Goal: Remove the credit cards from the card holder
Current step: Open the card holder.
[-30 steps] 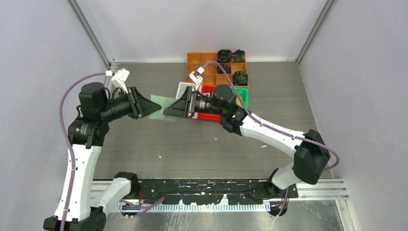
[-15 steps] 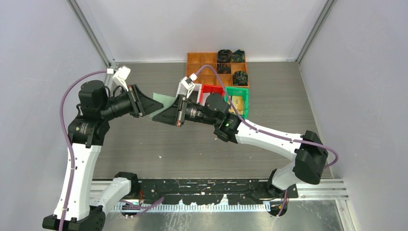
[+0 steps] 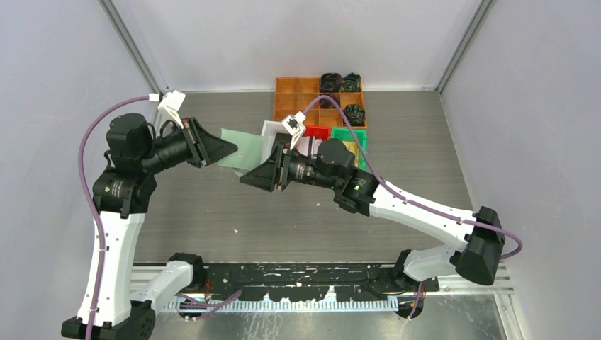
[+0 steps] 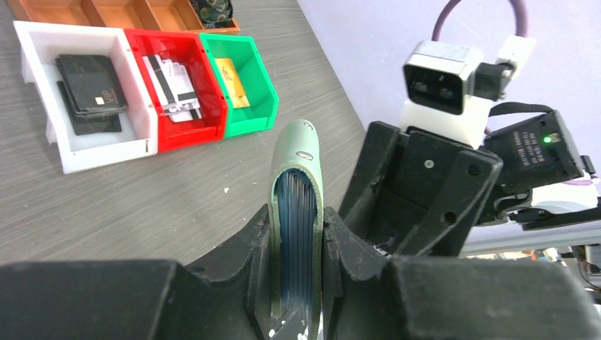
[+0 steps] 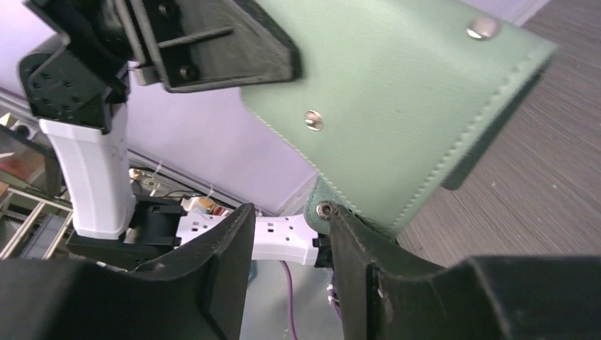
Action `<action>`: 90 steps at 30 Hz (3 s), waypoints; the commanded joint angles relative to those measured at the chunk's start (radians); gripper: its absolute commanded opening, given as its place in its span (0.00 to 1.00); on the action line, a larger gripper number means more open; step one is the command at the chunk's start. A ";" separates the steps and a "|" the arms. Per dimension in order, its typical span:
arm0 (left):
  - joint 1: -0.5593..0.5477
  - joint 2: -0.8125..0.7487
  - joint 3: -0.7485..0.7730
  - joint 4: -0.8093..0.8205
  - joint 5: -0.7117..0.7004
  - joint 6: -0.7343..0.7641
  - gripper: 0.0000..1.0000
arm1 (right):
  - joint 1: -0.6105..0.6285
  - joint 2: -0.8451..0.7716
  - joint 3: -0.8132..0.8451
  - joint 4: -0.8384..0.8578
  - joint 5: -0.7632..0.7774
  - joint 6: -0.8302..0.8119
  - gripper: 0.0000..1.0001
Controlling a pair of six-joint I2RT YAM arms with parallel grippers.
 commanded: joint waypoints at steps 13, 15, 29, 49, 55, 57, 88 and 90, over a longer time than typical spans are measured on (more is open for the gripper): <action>0.005 -0.017 0.022 0.234 0.128 -0.173 0.00 | -0.009 -0.111 -0.290 0.483 0.235 0.294 0.66; 0.006 -0.021 0.020 0.248 0.134 -0.180 0.00 | -0.009 -0.125 -0.329 0.571 0.246 0.322 0.69; 0.006 -0.040 -0.023 0.329 0.141 -0.245 0.00 | -0.011 -0.030 -0.233 0.669 0.324 0.489 0.72; 0.012 -0.030 -0.006 0.382 0.140 -0.338 0.00 | 0.079 0.120 -0.156 0.822 0.295 0.447 0.49; 0.028 -0.023 0.008 0.400 0.154 -0.411 0.00 | 0.078 0.111 -0.218 0.865 0.330 0.425 0.38; 0.033 -0.019 0.014 0.407 0.157 -0.433 0.00 | 0.078 0.110 -0.232 0.871 0.364 0.412 0.38; 0.046 -0.041 0.008 0.428 0.172 -0.526 0.00 | 0.070 0.243 -0.226 1.154 0.424 0.462 0.41; 0.046 -0.045 0.001 0.427 0.173 -0.526 0.00 | 0.067 0.241 -0.206 1.153 0.404 0.457 0.41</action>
